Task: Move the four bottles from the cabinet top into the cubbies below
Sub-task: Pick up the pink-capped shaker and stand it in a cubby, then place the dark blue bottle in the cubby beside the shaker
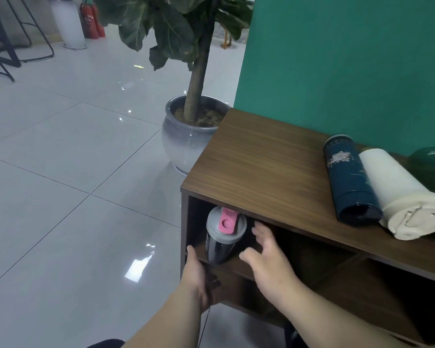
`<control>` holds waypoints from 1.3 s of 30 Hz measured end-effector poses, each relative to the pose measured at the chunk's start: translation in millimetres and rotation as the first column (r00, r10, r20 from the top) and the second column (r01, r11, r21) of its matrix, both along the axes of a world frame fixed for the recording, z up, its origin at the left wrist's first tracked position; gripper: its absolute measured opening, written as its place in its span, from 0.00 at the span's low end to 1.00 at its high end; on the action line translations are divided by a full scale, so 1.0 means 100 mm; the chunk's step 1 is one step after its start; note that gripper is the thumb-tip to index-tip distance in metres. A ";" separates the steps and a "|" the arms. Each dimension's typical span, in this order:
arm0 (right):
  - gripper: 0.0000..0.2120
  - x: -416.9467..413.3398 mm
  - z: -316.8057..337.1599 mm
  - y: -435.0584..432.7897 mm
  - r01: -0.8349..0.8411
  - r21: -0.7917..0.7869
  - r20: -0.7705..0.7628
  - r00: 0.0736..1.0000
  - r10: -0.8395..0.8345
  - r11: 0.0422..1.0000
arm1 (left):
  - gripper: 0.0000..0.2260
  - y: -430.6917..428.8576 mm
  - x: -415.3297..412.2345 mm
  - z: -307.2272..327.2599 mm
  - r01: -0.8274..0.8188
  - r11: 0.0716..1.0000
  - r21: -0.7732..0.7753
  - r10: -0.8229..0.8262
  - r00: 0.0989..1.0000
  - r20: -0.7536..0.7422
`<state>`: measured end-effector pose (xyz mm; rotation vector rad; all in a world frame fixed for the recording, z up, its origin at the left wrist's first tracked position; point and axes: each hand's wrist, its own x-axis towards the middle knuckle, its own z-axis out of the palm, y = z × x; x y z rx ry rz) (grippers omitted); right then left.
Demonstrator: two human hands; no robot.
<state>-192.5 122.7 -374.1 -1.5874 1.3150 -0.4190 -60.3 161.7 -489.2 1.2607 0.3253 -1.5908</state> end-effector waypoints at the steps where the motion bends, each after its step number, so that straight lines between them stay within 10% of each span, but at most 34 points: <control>1: 0.31 -0.09 0.05 0.10 -0.044 -0.018 -0.012 0.999 0.044 0.999 | 0.45 0.04 -0.05 0.04 0.050 0.999 0.000 -0.050 0.999 0.007; 6: 0.16 -0.53 0.53 0.37 -0.136 -0.470 -0.082 0.991 0.110 0.872 | 0.37 0.18 -0.31 0.34 0.226 0.974 -0.016 -0.223 0.968 0.112; 11: 0.27 -0.80 1.06 -0.07 -0.195 -0.794 -0.377 0.901 -0.215 0.575 | 0.30 0.28 -0.45 0.65 0.202 0.967 -0.155 -0.183 0.975 0.125; 22: 0.32 -0.71 1.30 -0.64 -0.254 -0.598 -0.744 0.530 -0.408 0.761 | 0.29 0.49 -0.55 0.80 0.179 0.964 -0.196 -0.140 0.971 0.196; 39: 0.28 -0.75 2.10 0.60 0.058 -0.816 -0.064 0.980 -0.190 0.575 | 0.30 0.60 -0.66 0.96 0.083 0.953 -0.293 -0.036 0.986 0.165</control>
